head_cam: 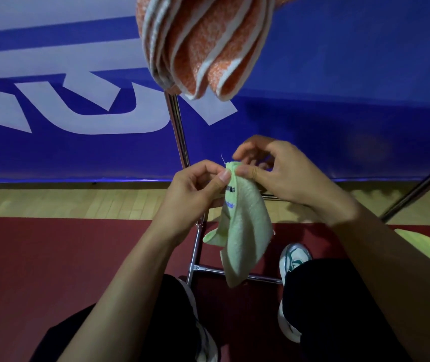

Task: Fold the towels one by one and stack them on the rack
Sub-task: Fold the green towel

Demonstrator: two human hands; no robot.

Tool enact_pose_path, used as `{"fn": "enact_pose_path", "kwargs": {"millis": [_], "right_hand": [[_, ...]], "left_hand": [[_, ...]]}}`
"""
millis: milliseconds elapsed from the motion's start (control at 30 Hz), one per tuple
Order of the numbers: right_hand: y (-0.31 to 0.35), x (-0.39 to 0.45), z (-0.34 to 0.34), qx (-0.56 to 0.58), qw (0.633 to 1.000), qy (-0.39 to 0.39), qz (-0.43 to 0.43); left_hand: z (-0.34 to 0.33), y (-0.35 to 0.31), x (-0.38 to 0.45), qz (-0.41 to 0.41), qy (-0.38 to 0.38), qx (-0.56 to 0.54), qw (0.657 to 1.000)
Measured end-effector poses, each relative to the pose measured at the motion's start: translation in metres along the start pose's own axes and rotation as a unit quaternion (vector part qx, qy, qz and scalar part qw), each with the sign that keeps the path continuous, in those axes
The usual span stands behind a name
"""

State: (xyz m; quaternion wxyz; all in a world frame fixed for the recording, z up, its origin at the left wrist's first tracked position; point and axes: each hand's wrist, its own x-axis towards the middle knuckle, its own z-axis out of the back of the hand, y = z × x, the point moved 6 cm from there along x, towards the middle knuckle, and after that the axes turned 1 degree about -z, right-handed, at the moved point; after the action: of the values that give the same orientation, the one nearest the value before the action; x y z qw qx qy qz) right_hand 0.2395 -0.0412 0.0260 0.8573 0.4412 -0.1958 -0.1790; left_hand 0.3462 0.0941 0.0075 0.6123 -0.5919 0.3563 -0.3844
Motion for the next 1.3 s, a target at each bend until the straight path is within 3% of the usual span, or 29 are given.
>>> {"fn": "enact_pose_path", "kwargs": {"millis": [333, 500, 633, 700, 800, 900, 1033, 1300], "right_hand": [[0.001, -0.005, -0.008, 0.014, 0.992, 0.123, -0.009], [-0.010, -0.005, -0.010, -0.111, 0.990, 0.081, -0.016], [-0.004, -0.004, -0.005, -0.131, 0.990, 0.043, 0.009], [-0.004, -0.004, -0.007, -0.131, 0.990, 0.043, 0.005], [-0.003, -0.004, -0.011, -0.114, 0.992, 0.047, 0.002], [-0.006, -0.005, -0.010, -0.096, 0.990, 0.102, -0.030], [-0.025, -0.011, -0.007, -0.215, 0.957, 0.176, -0.079], [-0.035, -0.007, 0.012, -0.149, 0.983, 0.098, -0.047]], "left_hand": [[-0.002, 0.003, -0.002, 0.011, 0.017, 0.011, 1.000], [0.000, 0.014, 0.001, 0.049, 0.010, 0.077, 0.996], [-0.004, 0.022, 0.001, 0.080, 0.116, 0.137, 0.980], [-0.010, 0.023, 0.001, 0.035, 0.155, 0.231, 0.960], [-0.014, 0.021, 0.003, -0.048, 0.113, 0.331, 0.936], [-0.011, 0.014, 0.003, -0.077, 0.104, 0.285, 0.950], [0.007, 0.009, 0.004, -0.070, 0.075, 0.253, 0.962], [0.036, 0.010, 0.007, -0.050, -0.028, 0.286, 0.956]]}}
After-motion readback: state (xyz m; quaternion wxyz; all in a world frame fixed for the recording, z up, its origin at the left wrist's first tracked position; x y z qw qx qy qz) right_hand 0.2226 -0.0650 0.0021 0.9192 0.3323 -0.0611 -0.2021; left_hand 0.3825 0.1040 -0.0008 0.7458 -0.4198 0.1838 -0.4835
